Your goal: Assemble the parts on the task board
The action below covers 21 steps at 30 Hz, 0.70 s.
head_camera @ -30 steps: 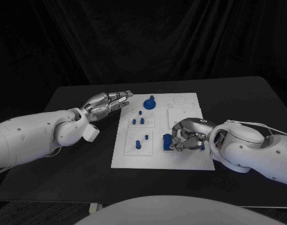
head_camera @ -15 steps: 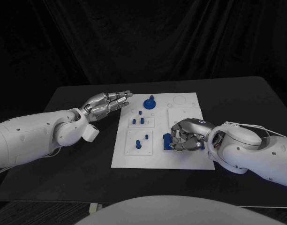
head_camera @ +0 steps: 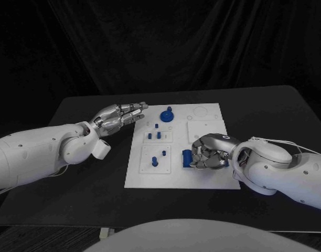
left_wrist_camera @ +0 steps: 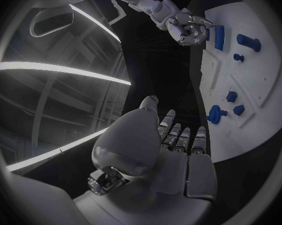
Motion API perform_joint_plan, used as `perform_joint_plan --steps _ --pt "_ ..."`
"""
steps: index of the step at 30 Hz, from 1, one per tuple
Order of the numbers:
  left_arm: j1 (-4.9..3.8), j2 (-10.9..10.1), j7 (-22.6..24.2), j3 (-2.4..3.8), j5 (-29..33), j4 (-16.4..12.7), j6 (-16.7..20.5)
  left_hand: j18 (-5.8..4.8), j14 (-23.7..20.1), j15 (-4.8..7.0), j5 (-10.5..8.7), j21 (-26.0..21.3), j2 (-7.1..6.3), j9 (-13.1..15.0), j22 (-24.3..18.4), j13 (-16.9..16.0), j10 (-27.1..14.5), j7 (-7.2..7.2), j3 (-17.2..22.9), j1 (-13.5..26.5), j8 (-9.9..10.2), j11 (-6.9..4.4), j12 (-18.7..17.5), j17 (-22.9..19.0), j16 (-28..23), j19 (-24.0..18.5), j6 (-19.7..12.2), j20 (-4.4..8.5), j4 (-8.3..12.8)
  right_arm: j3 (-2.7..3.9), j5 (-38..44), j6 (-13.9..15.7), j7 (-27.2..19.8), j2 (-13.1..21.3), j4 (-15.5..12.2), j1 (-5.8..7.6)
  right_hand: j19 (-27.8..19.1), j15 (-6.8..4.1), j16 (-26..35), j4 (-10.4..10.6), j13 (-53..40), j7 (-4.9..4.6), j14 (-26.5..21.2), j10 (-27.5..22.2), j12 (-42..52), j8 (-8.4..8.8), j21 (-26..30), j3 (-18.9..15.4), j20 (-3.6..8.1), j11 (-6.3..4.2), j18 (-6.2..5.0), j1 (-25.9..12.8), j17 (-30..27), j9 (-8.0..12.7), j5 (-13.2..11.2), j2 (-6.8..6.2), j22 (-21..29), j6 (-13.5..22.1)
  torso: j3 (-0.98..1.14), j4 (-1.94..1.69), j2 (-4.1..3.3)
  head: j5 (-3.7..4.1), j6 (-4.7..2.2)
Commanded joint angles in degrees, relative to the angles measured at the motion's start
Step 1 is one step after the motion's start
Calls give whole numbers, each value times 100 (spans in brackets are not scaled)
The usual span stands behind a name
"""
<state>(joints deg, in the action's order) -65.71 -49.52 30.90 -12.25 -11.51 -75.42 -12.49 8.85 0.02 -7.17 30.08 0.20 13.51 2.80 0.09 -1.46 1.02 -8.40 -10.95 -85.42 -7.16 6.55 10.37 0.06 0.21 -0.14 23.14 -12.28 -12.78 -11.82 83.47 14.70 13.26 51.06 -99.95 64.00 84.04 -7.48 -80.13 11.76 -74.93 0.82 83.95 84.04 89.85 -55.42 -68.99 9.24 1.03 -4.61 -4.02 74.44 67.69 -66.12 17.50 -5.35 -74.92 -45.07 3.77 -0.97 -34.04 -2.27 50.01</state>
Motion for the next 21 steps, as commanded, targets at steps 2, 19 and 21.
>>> perform_joint_plan --steps 2,19,21 --pt "8 2 60 6 24 -13 -85 29 -2 -42 33 -20 12 6 -9 -6 -2 -17 15 -67 -30 50 12 -6 -21 14 16 -42 45 2 55 -169 246 -2 2 -40 100 -17 22 112 -1507 -2 227 596 15 -55 20 -251 6 -7 13 -160 -4 -7 -752 -53 -992 74 0 1 0 -13 -1" --pt "14 -19 53 6 24 -22 -86 31 -2 -45 65 -20 10 8 -9 -7 1 -23 33 -94 -42 57 16 -6 -21 14 30 -44 88 3 26 249 91 261 -197 -38 107 -30 -41 511 -1507 7 249 596 15 201 -49 -1143 24 -18 25 -622 116 279 -1466 -131 -1011 306 0 1 1 -30 -1" --pt "14 -25 56 6 24 -24 -77 31 -2 -45 65 -20 10 8 -9 -7 1 -23 33 -94 -42 57 16 -6 -21 14 30 -44 88 3 -90 361 72 359 -266 28 118 -11 -64 494 -1507 -29 257 596 15 488 -87 -1287 10 5 31 -1339 158 562 -1429 311 -1019 306 0 -1 1 -38 -1"
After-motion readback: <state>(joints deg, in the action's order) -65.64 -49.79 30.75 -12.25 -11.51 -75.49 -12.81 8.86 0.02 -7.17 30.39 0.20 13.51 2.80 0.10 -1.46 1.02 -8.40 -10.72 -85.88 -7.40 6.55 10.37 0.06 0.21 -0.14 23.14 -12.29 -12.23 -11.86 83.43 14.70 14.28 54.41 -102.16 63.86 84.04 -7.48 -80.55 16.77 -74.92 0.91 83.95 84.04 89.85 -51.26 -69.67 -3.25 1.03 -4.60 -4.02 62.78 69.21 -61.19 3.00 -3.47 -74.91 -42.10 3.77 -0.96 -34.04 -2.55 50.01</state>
